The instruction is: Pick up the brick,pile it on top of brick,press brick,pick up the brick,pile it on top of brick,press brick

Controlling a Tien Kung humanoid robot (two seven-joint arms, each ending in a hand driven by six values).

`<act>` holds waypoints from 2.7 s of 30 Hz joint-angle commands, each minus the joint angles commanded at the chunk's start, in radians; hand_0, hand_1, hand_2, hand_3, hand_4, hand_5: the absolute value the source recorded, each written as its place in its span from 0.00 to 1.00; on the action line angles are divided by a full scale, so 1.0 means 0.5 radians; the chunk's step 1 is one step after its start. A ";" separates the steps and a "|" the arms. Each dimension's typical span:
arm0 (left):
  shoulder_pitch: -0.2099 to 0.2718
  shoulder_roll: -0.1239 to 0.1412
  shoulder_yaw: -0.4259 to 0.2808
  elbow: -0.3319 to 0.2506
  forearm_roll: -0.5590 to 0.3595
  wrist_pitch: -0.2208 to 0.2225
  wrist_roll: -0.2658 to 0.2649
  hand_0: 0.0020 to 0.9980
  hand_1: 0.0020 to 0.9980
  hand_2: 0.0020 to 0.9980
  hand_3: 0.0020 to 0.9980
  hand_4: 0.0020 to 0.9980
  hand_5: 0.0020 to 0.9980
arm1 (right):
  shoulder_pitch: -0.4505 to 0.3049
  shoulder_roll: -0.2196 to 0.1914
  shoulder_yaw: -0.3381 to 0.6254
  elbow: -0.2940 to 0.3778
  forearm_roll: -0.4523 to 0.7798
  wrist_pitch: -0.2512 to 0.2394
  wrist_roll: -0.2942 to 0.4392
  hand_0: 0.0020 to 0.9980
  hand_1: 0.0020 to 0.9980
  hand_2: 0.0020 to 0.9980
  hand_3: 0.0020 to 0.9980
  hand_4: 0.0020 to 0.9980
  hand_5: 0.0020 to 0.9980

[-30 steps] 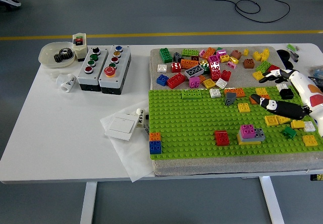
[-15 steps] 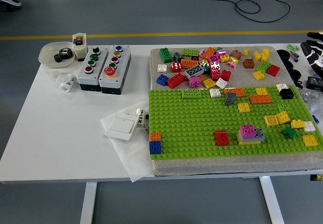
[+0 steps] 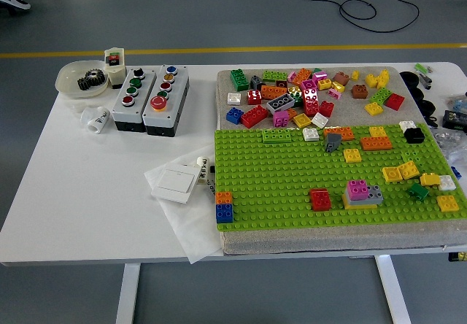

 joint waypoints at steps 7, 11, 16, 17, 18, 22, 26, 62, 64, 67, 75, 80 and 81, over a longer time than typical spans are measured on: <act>0.008 -0.004 0.026 0.000 -0.015 -0.012 -0.001 0.75 0.80 0.83 0.62 0.65 0.67 | 0.066 0.086 -0.013 -0.129 0.011 0.070 0.019 0.84 0.79 0.84 0.84 1.00 0.90; 0.011 -0.009 0.034 0.000 -0.024 -0.014 -0.003 0.75 0.81 0.83 0.62 0.65 0.67 | 0.094 0.125 -0.016 -0.166 0.004 0.070 0.033 0.87 0.82 0.87 0.86 1.00 0.93; 0.012 -0.025 0.108 0.000 -0.104 -0.023 -0.011 0.76 0.81 0.83 0.62 0.65 0.67 | 0.101 0.187 -0.008 -0.183 -0.002 0.082 0.073 0.88 0.83 0.87 0.87 1.00 0.94; 0.014 -0.029 0.121 0.000 -0.120 -0.024 -0.014 0.76 0.81 0.83 0.62 0.65 0.67 | 0.095 0.196 -0.002 -0.183 0.000 0.084 0.082 0.88 0.83 0.87 0.87 1.00 0.94; 0.017 -0.033 0.133 0.000 -0.134 -0.025 -0.017 0.76 0.81 0.83 0.62 0.65 0.67 | 0.089 0.206 0.004 -0.182 0.003 0.082 0.092 0.88 0.83 0.87 0.87 1.00 0.94; 0.026 -0.043 0.143 0.000 -0.147 -0.027 -0.019 0.77 0.80 0.82 0.62 0.64 0.67 | 0.075 0.222 0.012 -0.182 0.018 0.076 0.113 0.88 0.83 0.87 0.87 1.00 0.96; 0.039 -0.063 0.134 0.000 -0.134 -0.036 -0.023 0.77 0.80 0.82 0.62 0.64 0.67 | 0.048 0.249 0.021 -0.186 0.029 0.074 0.142 0.88 0.83 0.87 0.88 1.00 0.97; 0.000 -0.009 -0.009 0.000 0.214 -0.095 -0.053 0.78 0.81 0.82 0.62 0.64 0.67 | -0.227 0.257 0.413 -0.015 -0.349 0.341 -0.282 0.86 0.80 0.83 0.83 1.00 1.00; -0.003 -0.003 0.008 0.000 0.201 -0.095 -0.054 0.78 0.81 0.82 0.62 0.64 0.66 | -0.223 0.250 0.418 -0.010 -0.348 0.340 -0.285 0.84 0.79 0.82 0.82 1.00 1.00; -0.011 -0.003 0.031 0.000 0.170 -0.089 -0.057 0.78 0.81 0.82 0.62 0.64 0.66 | -0.204 0.237 0.423 -0.006 -0.347 0.343 -0.291 0.84 0.79 0.82 0.82 1.00 1.00; -0.021 -0.023 0.076 0.000 0.062 -0.059 -0.065 0.78 0.80 0.82 0.62 0.64 0.66 | -0.168 0.225 0.414 -0.013 -0.345 0.332 -0.295 0.83 0.79 0.81 0.81 1.00 1.00; -0.033 -0.031 0.099 0.000 0.014 -0.048 -0.068 0.78 0.80 0.82 0.62 0.64 0.66 | -0.139 0.209 0.400 -0.006 -0.350 0.326 -0.303 0.83 0.79 0.81 0.81 1.00 1.00; -0.037 -0.033 0.097 0.000 0.010 -0.044 -0.070 0.78 0.80 0.82 0.62 0.64 0.66 | -0.128 0.205 0.399 -0.004 -0.350 0.321 -0.306 0.83 0.79 0.81 0.81 1.00 1.00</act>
